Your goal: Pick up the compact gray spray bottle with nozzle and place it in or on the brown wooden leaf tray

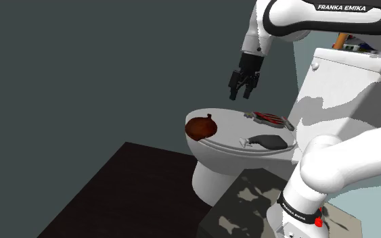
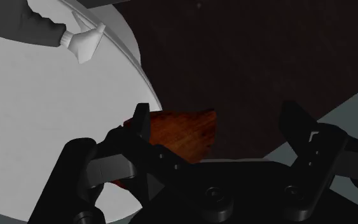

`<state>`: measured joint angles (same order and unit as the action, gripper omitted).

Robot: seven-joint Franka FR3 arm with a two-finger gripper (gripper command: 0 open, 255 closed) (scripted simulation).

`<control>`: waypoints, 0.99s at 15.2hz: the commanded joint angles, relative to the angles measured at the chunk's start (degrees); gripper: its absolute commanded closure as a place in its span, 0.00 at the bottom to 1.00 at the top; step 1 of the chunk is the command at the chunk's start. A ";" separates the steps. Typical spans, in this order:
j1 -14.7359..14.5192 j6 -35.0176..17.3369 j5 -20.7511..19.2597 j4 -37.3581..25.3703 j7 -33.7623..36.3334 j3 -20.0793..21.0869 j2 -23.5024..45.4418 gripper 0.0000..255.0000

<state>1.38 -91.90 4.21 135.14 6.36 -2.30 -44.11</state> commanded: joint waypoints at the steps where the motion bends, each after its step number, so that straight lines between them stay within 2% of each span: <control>1: 0.00 0.00 0.00 0.00 0.00 0.00 0.00 0.00; 8: -0.26 -5.43 -8.04 13.27 -15.30 -6.14 -7.43 0.00; 15: 1.64 -12.87 -18.87 23.16 -31.34 -14.88 -10.74 0.00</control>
<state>2.84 -103.48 -13.01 157.25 -22.58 -15.96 -54.86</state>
